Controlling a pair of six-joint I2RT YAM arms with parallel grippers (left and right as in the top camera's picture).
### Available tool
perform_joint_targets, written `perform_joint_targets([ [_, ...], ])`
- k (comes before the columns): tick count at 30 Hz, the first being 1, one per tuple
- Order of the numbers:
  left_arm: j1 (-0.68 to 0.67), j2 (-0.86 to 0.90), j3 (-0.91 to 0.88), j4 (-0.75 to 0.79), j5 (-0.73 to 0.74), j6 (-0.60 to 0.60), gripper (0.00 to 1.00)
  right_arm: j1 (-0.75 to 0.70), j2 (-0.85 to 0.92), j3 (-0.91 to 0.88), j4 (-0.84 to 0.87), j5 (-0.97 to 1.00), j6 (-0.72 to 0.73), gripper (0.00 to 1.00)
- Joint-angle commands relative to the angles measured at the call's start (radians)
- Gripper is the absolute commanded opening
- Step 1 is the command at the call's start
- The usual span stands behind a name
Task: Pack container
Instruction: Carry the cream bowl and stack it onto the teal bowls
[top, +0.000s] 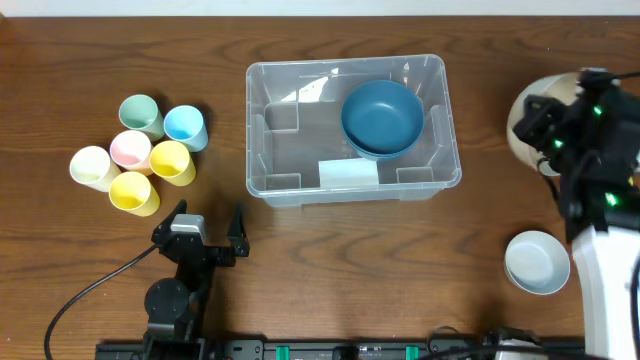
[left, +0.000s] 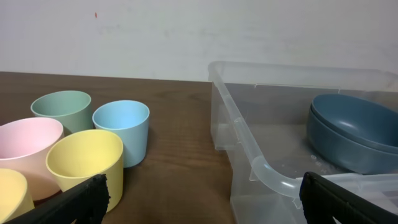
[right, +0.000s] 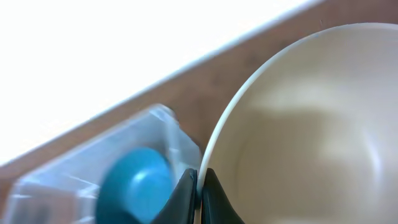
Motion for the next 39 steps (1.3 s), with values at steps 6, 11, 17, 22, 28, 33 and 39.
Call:
perform_joint_targets([
  [6, 0.003, -0.002, -0.016, -0.036, 0.015, 0.006, 0.98, 0.136, -0.11, 0.014, -0.008, -0.079, 0.018, 0.01],
  [11, 0.003, -0.002, -0.016, -0.036, 0.016, 0.006, 0.98, 0.306, -0.057, 0.014, 0.008, -0.052, -0.026, 0.01],
  [17, 0.003, -0.002, -0.016, -0.036, 0.015, 0.006, 0.98, 0.487, 0.037, 0.014, 0.008, 0.057, -0.136, 0.01],
  [22, 0.003, -0.002, -0.016, -0.036, 0.016, 0.006, 0.98, 0.576, 0.092, 0.016, -0.013, 0.154, -0.22, 0.01],
  [28, 0.003, -0.002, -0.016, -0.036, 0.016, 0.006, 0.98, 0.632, 0.131, 0.016, 0.001, 0.177, -0.309, 0.01],
  [33, 0.003, -0.002, -0.016, -0.036, 0.016, 0.006, 0.98, 0.659, 0.2, 0.016, 0.068, 0.185, -0.344, 0.01],
  [39, 0.003, -0.002, -0.016, -0.036, 0.016, 0.006, 0.98, 0.671, 0.333, 0.016, 0.217, 0.219, -0.343, 0.01],
])
